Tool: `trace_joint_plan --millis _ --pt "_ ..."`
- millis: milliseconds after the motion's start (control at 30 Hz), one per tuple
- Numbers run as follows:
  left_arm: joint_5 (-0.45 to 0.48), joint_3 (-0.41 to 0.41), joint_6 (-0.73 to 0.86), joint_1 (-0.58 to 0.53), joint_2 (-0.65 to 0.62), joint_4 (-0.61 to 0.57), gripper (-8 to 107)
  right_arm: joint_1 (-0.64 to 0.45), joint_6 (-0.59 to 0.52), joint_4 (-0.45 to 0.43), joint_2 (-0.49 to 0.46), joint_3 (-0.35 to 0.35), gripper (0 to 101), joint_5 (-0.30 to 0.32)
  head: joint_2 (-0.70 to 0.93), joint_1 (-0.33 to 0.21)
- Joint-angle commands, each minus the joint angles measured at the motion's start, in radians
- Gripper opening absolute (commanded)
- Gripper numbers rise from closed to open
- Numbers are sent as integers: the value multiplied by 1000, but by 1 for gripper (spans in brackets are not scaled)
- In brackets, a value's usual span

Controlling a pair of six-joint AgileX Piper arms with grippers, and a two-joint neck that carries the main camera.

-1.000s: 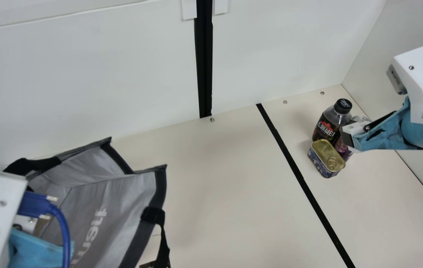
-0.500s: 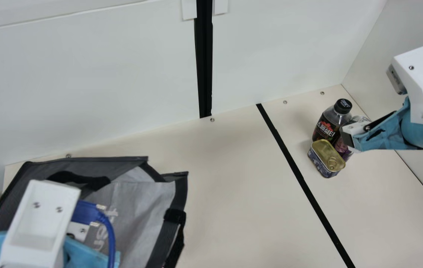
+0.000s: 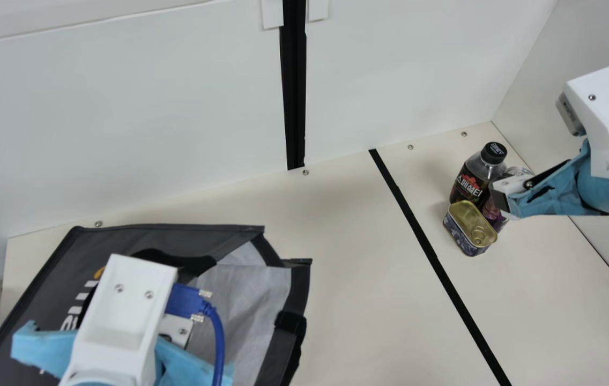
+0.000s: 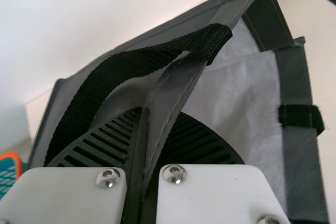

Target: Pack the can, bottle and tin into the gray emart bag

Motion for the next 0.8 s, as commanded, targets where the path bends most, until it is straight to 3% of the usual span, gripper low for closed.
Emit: trace_joint_plan --millis 0,767 --pt "-25 0 -7 16 9 -24 10 0 0 0 0 0 91 0 -2 -23" --pt "-287 40 60 245 68 -307 10 0 0 0 0 0 91 0 -2 -23"
